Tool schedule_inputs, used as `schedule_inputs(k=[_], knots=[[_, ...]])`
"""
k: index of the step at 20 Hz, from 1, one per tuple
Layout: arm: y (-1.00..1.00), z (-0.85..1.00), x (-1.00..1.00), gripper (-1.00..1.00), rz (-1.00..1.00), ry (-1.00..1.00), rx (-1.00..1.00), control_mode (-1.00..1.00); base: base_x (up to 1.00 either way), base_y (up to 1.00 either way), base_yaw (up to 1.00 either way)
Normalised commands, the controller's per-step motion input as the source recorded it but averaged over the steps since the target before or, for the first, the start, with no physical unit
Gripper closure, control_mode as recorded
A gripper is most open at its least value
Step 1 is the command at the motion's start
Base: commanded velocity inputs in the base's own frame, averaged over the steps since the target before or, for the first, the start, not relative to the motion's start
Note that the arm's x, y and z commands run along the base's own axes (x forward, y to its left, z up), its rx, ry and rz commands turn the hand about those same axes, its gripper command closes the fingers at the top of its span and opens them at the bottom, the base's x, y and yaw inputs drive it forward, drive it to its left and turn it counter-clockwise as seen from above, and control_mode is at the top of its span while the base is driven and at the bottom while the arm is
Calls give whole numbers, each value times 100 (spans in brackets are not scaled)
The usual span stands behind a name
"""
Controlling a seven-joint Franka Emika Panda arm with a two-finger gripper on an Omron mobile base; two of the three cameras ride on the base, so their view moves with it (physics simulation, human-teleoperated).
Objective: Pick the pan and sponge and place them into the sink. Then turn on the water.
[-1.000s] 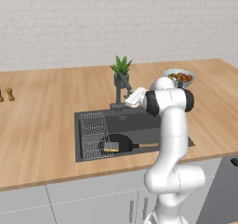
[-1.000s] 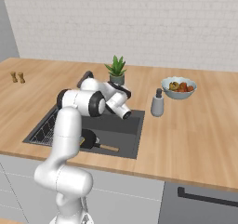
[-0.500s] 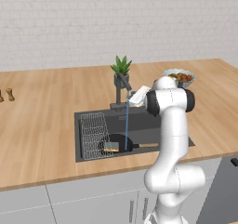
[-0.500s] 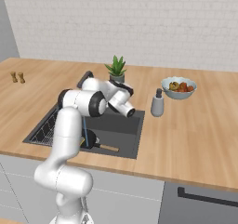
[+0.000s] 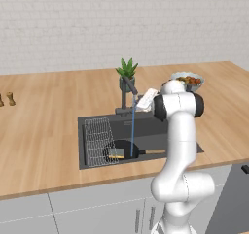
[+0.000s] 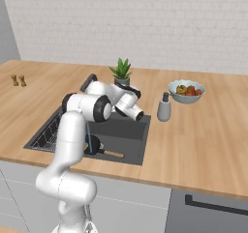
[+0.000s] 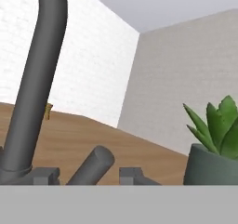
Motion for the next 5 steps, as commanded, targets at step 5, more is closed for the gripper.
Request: schedule_inputs(k=[5], knots=[[-69, -47, -5, 100, -2, 0, -10, -100, 0, 0, 0]])
